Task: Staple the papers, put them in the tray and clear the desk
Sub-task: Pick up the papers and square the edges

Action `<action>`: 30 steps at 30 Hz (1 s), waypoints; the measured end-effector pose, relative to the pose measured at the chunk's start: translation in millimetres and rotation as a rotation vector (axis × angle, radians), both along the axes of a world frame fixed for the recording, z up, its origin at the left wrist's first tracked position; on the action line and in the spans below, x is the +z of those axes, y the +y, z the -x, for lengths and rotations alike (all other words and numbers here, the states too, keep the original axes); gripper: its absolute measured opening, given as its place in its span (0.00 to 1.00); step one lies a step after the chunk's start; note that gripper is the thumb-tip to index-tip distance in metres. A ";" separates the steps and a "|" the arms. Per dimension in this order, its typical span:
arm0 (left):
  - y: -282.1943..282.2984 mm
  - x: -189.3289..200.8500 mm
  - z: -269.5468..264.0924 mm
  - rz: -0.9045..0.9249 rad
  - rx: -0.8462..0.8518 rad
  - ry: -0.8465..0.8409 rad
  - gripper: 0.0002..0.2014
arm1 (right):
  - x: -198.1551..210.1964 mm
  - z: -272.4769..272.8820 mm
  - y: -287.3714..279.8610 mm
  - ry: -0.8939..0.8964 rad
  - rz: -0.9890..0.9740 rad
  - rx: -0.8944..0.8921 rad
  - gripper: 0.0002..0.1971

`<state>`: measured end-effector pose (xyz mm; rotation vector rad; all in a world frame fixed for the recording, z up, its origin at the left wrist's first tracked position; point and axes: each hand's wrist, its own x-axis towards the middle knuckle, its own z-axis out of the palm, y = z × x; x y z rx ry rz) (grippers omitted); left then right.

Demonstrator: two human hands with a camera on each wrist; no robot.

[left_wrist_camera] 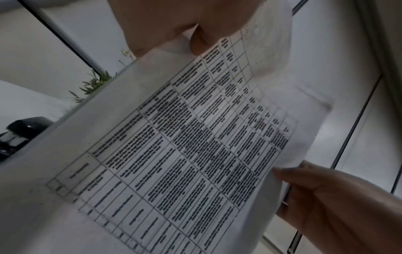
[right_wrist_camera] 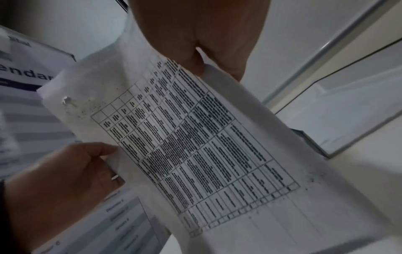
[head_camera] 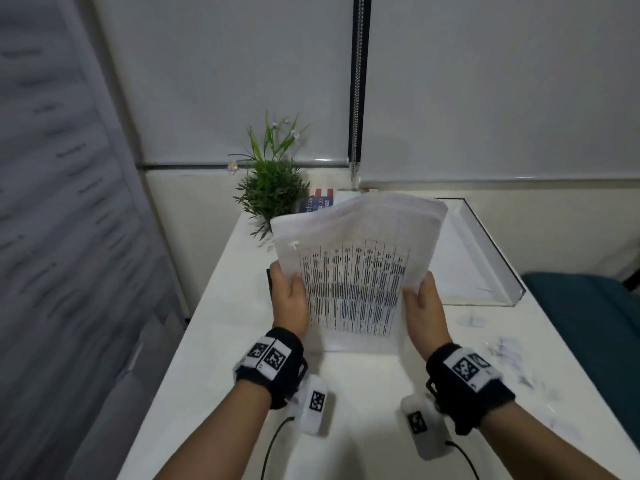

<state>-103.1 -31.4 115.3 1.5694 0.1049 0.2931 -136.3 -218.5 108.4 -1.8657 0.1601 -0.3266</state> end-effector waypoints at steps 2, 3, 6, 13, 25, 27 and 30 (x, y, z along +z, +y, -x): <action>2.8 0.0 2.1 0.004 0.022 0.006 0.16 | -0.3 0.7 -0.2 0.008 0.008 0.014 0.15; 3.8 -5.2 3.2 0.005 0.016 0.029 0.19 | -4.4 1.5 0.4 0.036 0.023 0.026 0.17; 4.5 -24.4 9.3 -0.022 -0.008 0.109 0.25 | -19.7 9.5 1.5 0.128 0.095 0.074 0.23; 7.1 -20.0 11.6 -0.072 -0.053 0.056 0.16 | -20.9 9.1 -4.7 0.195 0.138 0.101 0.22; 10.5 36.1 -15.9 -0.933 -0.087 -0.182 0.13 | 124.9 0.6 0.9 -0.460 0.791 0.048 0.31; 9.1 47.5 -11.9 -1.032 -0.118 -0.272 0.13 | 133.4 -6.9 5.1 -0.320 0.667 0.153 0.22; 20.8 55.8 -5.9 -1.107 -0.176 -0.328 0.13 | 117.9 -17.8 -11.5 -0.230 0.387 0.082 0.08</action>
